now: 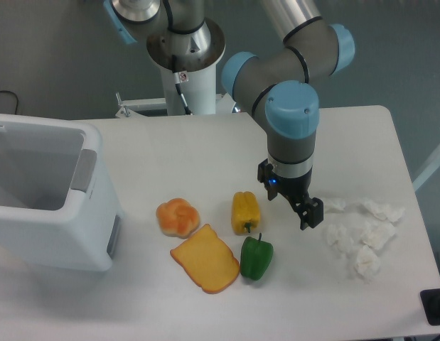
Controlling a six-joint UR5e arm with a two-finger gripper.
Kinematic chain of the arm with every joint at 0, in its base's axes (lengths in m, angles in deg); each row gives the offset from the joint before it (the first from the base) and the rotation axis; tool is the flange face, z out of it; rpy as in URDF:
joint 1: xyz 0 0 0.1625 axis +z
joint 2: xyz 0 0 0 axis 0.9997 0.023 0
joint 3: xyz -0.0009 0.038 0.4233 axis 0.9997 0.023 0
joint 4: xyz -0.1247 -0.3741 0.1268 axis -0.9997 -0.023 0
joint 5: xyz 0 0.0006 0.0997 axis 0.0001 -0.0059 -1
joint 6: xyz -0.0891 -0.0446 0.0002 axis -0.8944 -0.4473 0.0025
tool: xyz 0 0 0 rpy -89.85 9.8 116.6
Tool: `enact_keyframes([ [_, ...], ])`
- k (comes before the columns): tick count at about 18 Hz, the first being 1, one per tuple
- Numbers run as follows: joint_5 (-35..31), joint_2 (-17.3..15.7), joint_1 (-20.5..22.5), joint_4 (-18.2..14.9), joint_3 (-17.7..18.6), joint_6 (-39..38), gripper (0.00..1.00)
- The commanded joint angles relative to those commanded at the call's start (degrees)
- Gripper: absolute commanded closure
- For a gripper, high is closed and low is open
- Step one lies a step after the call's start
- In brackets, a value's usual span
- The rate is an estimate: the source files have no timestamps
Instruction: Place the square bread in the trash can
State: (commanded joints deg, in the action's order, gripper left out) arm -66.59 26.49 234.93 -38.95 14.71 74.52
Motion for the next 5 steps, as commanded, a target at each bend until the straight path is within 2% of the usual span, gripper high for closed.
enact_keyframes([
  [5, 0.09, -0.09, 0.09, -0.09, 0.18, -0.53, 0.00],
])
